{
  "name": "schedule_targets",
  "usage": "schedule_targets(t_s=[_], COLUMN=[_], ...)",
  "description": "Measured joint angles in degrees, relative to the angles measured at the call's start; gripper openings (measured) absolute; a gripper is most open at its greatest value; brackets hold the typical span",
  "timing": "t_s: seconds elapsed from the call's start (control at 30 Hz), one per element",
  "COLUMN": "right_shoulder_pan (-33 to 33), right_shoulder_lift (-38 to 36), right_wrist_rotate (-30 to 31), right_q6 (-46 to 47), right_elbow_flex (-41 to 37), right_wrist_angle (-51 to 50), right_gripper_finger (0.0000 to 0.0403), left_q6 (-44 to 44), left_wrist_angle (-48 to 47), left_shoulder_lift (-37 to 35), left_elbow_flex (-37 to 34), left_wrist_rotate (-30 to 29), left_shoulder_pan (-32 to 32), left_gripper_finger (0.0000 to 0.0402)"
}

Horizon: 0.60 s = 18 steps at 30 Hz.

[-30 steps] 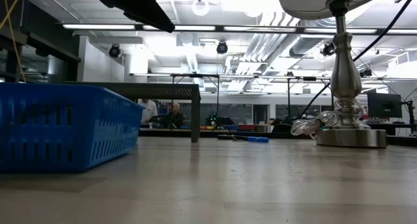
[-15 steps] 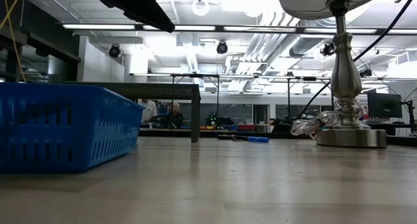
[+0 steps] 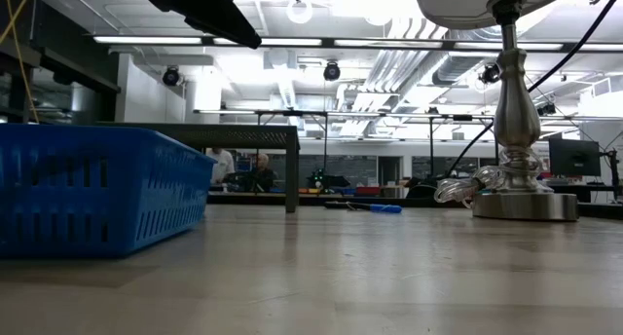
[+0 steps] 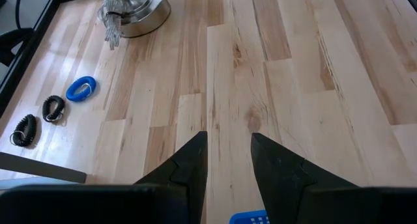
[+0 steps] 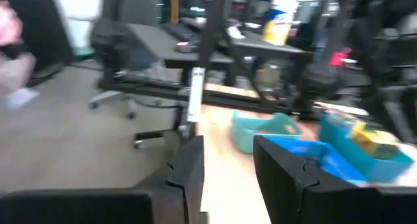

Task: Pick & Place Office Desk Supplies
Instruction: Put the blue spring keychain into the green bin

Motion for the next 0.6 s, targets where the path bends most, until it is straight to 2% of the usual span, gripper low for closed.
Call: schedule_targets(t_s=[0.23, 0.33, 0.43, 0.5, 0.6], right_shoulder_pan=[0.0, 0.0, 0.07, 0.0, -0.79], right_shoulder_lift=[0.0, 0.0, 0.0, 0.0, 0.0], right_wrist_rotate=[-10.4, -10.28, -10.62, -15.49, -29.64], right_q6=[-0.68, -1.86, -4.45, -9.56, -16.77], right_elbow_flex=[0.0, 0.0, 0.0, 0.0, 0.02], right_wrist_angle=[-0.67, 0.31, 6.76, 12.77, 16.71], right_gripper_finger=[0.012, 0.012, 0.012, 0.012, 0.012], left_q6=[-0.01, -0.01, -0.01, 0.01, 0.01], left_wrist_angle=[0.0, 0.0, 0.0, 0.0, 0.0], left_shoulder_lift=[0.0, 0.0, 0.0, 0.0, 0.0], left_elbow_flex=[0.0, 0.0, 0.0, 0.0, 0.0], left_wrist_rotate=[-0.01, -0.01, -0.01, -0.01, -0.02], left_shoulder_pan=[0.0, 0.0, 0.0, 0.0, 0.0], left_gripper_finger=[0.0112, 0.0112, 0.0112, 0.0112, 0.0112])
